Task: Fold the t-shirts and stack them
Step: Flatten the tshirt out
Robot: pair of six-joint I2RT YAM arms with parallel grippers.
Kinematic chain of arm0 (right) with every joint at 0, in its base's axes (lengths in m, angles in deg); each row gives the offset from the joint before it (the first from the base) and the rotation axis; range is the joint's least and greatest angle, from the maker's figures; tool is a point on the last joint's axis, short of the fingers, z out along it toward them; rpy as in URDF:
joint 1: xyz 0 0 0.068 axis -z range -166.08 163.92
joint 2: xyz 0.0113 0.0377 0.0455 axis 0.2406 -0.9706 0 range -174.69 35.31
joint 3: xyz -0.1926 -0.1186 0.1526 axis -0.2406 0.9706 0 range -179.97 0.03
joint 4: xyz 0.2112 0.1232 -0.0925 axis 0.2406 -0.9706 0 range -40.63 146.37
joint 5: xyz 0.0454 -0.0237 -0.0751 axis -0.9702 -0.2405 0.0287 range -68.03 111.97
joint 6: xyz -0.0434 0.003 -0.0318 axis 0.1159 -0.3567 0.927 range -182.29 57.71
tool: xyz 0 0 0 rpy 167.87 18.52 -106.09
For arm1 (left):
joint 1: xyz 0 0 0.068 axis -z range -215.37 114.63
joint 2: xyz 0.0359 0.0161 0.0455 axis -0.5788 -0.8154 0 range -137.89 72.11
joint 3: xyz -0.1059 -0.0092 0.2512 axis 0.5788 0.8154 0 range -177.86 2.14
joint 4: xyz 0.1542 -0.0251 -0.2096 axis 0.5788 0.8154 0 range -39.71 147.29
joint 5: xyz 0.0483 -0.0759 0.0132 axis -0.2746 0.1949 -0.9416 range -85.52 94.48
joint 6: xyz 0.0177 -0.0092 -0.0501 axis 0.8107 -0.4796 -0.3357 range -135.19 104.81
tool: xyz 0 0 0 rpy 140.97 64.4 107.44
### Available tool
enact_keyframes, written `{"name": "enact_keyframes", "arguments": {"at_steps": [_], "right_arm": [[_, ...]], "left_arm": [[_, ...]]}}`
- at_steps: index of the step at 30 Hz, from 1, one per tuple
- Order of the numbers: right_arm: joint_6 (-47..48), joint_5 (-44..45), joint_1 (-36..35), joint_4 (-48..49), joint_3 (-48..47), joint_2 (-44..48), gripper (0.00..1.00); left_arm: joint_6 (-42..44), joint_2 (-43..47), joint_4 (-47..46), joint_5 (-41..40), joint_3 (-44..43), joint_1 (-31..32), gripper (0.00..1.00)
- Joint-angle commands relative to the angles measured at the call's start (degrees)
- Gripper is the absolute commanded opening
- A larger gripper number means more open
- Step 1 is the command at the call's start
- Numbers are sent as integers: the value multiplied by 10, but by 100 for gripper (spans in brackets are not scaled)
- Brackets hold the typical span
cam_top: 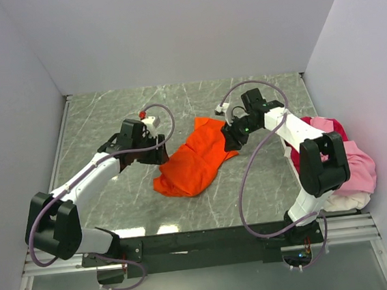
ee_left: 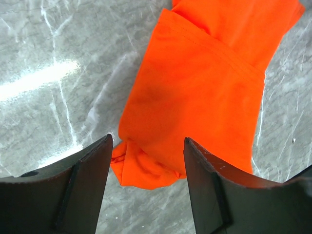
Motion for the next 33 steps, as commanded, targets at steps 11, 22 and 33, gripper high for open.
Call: {"name": "enact_keyframes", "arguments": {"at_steps": [11, 22, 33], "right_arm": [[6, -2, -3, 7, -12, -12, 49], [6, -2, -3, 5, -13, -14, 49], [7, 8, -5, 9, -20, -25, 49]], "left_arm": [[12, 0, -1, -7, 0, 11, 65], [14, -7, 2, -8, -1, 15, 65], [16, -20, 5, 2, -3, 18, 64]]}}
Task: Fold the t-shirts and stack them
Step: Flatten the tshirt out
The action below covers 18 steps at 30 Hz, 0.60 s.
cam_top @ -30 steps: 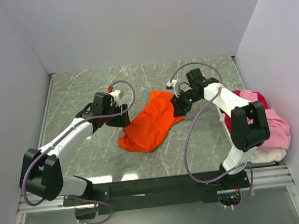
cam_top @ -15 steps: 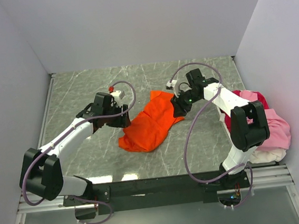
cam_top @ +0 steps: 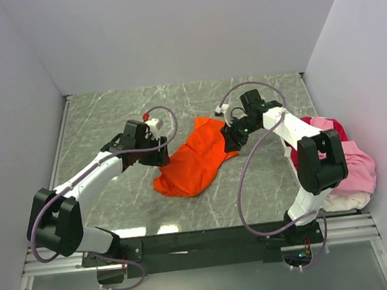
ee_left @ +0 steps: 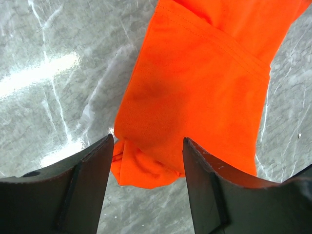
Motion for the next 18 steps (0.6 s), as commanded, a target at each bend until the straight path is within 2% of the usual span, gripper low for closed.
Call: {"name": "enact_keyframes", "arguments": {"at_steps": [1, 3, 12, 18], "right_arm": [[7, 11, -5, 9, -28, -16, 49], [11, 21, -10, 0, -44, -25, 49], [24, 34, -18, -105, -236, -144, 49], [-21, 61, -31, -89, -316, -204, 50]], "left_arm": [[12, -8, 0, 5, -3, 5, 64], [12, -11, 0, 6, -3, 6, 64], [17, -35, 0, 10, -8, 10, 64], [17, -65, 0, 1, -20, 11, 63]]}}
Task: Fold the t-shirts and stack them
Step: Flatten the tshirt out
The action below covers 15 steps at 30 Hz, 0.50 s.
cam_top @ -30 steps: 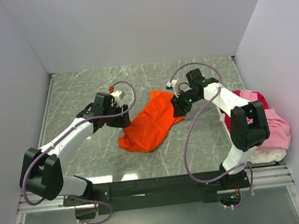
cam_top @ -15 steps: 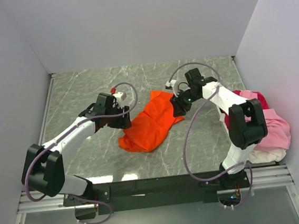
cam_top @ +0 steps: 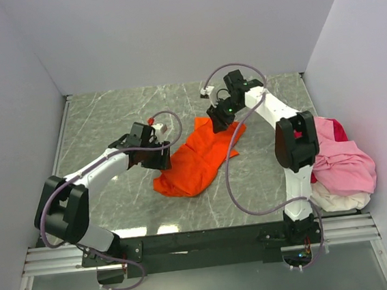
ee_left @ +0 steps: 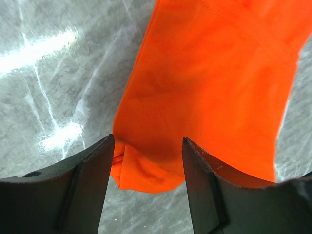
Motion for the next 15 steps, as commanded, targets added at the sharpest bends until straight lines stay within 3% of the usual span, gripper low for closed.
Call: {"name": "enact_keyframes", "arguments": {"at_steps": [1, 7, 15], "right_arm": [[-30, 27, -10, -13, -71, -38, 50], [-47, 62, -27, -25, -142, -108, 50], [-50, 64, -49, -20, -144, -135, 48]], "left_arm": [[12, -22, -3, 1, -26, 4, 63], [8, -40, -4, 2, -30, 4, 63], [7, -71, 6, 1, -35, 4, 55]]}}
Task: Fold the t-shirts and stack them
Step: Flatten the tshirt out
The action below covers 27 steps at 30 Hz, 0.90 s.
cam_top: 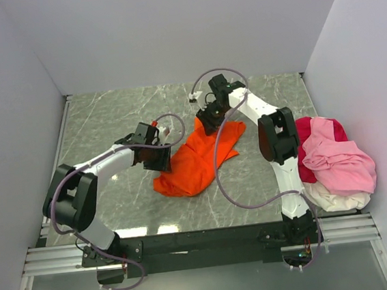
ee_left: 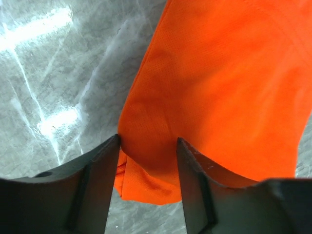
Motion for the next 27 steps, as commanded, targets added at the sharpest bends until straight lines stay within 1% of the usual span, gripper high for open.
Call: {"name": "enact_keyframes", "arguments": {"at_steps": [1, 2, 3, 4, 5, 6, 7, 8, 11, 14, 15, 17, 18, 20, 21, 23, 24, 26, 27], "right_arm": [[-12, 3, -12, 0, -24, -3, 47], [-13, 2, -12, -3, -25, -5, 43], [-12, 3, -13, -3, -31, -7, 39], [-17, 2, -13, -4, -34, -6, 33], [-19, 2, -13, -5, -37, -3, 11], [-20, -1, -13, -6, -41, 6, 3], [-24, 2, -13, -6, -42, 13, 0], [-26, 3, -14, -6, -44, 22, 0], [-38, 13, -13, -9, -71, 66, 0], [-57, 17, -13, -9, -129, 113, 0], [-64, 15, -13, -6, -168, 129, 0], [-86, 3, -15, 2, -210, 143, 0], [-95, -1, -16, 10, -241, 157, 0], [-122, -16, -19, 49, -260, 186, 0], [-131, -20, -19, 66, -257, 198, 0], [-162, -38, -19, 121, -242, 223, 0], [-178, -42, -19, 138, -219, 250, 0], [-187, -56, -19, 175, -189, 278, 0], [-190, -62, -19, 182, -159, 301, 0]], "left_arm": [[8, -7, 2, 1, -21, 3, 53], [8, -8, 2, 1, -21, 3, 50], [7, -8, 2, 1, -21, 3, 42], [6, -9, 2, 5, -21, 2, 37], [8, -9, 1, 10, -22, 2, 30], [8, -8, 0, 14, -23, 3, 16], [9, -5, -1, 23, -24, 3, 7], [7, -2, -3, 26, -25, 2, 1], [-8, 32, -17, 36, -28, 2, 1], [-23, 89, -25, 39, -50, 2, 1], [-25, 123, -22, 38, -70, 2, 1], [-27, 158, -13, 30, -95, 2, 0], [-26, 195, -10, 24, -122, 2, 1], [-20, 231, 6, 7, -162, 2, 1], [-18, 266, 11, -20, -173, 2, 0], [-9, 299, 21, -43, -191, 2, 0], [-7, 329, 26, -58, -203, 2, 0], [-5, 355, 36, -56, -210, 2, 0], [-6, 375, 40, -51, -210, 2, 0]]}}
